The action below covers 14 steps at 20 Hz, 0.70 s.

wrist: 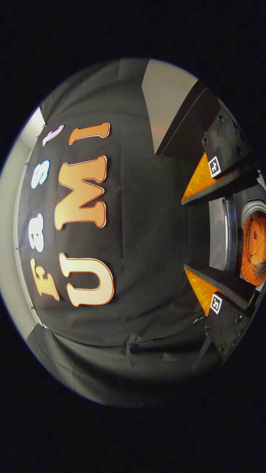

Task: Put the clothes into the washing machine and then close the washing machine lid.

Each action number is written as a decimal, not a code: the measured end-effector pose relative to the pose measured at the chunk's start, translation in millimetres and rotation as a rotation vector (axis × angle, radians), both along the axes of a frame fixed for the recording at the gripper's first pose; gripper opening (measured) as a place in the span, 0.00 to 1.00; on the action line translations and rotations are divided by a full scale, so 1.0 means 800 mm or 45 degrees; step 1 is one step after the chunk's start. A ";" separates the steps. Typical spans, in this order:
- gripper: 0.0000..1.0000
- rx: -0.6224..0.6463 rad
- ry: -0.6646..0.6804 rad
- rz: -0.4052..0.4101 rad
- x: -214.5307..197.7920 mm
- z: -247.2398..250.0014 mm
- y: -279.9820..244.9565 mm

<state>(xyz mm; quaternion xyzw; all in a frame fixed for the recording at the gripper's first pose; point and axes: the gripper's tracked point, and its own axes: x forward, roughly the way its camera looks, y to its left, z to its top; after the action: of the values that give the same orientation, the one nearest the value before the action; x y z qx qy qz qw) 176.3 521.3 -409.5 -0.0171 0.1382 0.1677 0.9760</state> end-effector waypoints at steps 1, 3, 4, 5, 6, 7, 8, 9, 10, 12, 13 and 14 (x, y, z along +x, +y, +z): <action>0.98 -0.002 0.007 -0.004 -0.010 -0.004 -0.003; 0.98 -0.040 0.046 -0.020 -0.031 -0.021 -0.011; 0.98 -0.077 0.072 -0.027 -0.037 -0.033 -0.018; 0.98 -0.101 0.100 -0.026 -0.045 -0.042 -0.021; 0.98 -0.105 0.128 -0.028 -0.050 -0.051 -0.024; 0.98 -0.100 0.159 -0.030 -0.054 -0.058 -0.026; 0.98 -0.097 0.188 -0.043 -0.057 -0.063 -0.029; 0.98 -0.088 0.206 -0.054 -0.057 -0.068 -0.032; 0.98 -0.080 0.216 -0.068 -0.057 -0.070 -0.034; 0.98 -0.070 0.226 -0.080 -0.055 -0.069 -0.033; 0.98 -0.071 0.227 -0.082 -0.054 -0.066 -0.033; 0.98 -0.070 0.225 -0.081 -0.052 -0.064 -0.032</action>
<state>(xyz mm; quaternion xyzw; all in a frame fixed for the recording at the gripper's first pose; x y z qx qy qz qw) 134.4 495.6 -460.8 -0.0248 0.2288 0.1334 0.9640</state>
